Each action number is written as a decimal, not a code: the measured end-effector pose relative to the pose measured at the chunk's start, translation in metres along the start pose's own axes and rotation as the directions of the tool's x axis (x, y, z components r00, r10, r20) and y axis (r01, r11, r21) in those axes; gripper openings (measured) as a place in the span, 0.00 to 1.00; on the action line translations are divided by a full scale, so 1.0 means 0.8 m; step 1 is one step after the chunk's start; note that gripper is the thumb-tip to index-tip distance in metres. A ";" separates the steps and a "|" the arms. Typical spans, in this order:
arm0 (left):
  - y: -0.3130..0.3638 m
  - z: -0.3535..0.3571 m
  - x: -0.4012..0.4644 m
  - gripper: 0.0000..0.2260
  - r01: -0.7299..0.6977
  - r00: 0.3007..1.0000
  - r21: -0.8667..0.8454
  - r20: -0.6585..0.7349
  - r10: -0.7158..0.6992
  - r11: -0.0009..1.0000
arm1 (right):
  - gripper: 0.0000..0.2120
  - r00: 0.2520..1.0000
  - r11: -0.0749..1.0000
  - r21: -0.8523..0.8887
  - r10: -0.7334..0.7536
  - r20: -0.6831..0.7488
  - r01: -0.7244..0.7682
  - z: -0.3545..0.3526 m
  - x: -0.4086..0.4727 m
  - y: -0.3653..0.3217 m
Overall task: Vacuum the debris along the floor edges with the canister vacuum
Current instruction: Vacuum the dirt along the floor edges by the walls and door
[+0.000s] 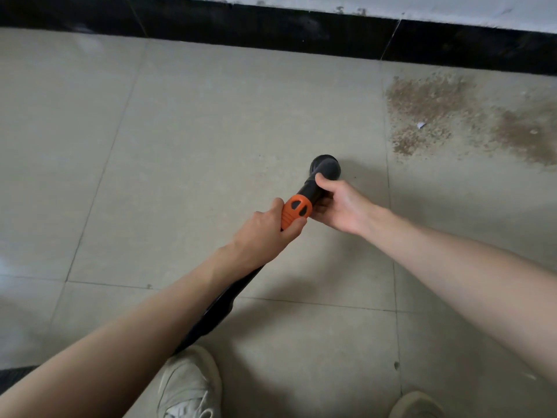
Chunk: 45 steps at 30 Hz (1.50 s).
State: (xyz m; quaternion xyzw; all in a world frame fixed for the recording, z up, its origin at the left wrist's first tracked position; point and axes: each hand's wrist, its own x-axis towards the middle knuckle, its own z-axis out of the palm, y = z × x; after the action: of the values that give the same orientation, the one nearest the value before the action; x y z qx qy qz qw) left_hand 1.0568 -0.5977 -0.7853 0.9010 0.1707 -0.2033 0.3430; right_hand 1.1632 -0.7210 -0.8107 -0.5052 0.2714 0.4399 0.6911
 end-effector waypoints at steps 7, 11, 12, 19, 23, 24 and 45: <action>-0.016 -0.023 0.019 0.17 0.007 0.999 -0.021 -0.040 -0.008 1.000 | 0.09 0.999 0.999 0.002 -0.053 0.009 0.053 0.039 0.024 -0.008; -0.040 -0.037 0.009 0.17 0.051 0.995 -0.072 -0.082 -0.056 0.996 | 0.09 0.999 0.998 -0.060 -0.021 0.050 0.024 0.070 0.033 -0.001; -0.048 -0.041 0.005 0.17 0.061 0.993 -0.088 -0.099 -0.070 0.994 | 0.09 0.998 0.997 -0.077 -0.012 0.061 0.017 0.081 0.034 0.002; -0.084 -0.065 -0.010 0.17 0.128 0.980 -0.157 -0.132 -0.150 0.979 | 0.10 0.993 0.984 -0.176 0.032 0.116 -0.011 0.131 0.038 0.016; -0.088 -0.069 -0.005 0.16 0.128 0.985 -0.203 -0.088 -0.148 0.971 | 0.11 0.996 0.979 -0.203 0.041 0.080 -0.024 0.133 0.039 0.014; -0.090 -0.069 -0.005 0.16 0.128 0.986 -0.209 -0.082 -0.148 0.970 | 0.11 0.996 0.978 -0.207 0.041 0.078 -0.024 0.134 0.039 0.015; -0.103 -0.122 0.022 0.16 0.158 0.935 -0.932 0.035 -0.352 0.327 | 0.13 0.881 0.778 -0.629 0.308 0.359 -0.015 0.147 -0.041 0.095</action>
State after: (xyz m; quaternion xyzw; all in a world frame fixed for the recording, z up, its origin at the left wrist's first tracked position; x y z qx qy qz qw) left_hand 1.0594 -0.4693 -0.7725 0.5290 0.4236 -0.0447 0.7340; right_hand 1.0729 -0.6140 -0.7786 -0.5605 -0.0055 0.6656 0.4927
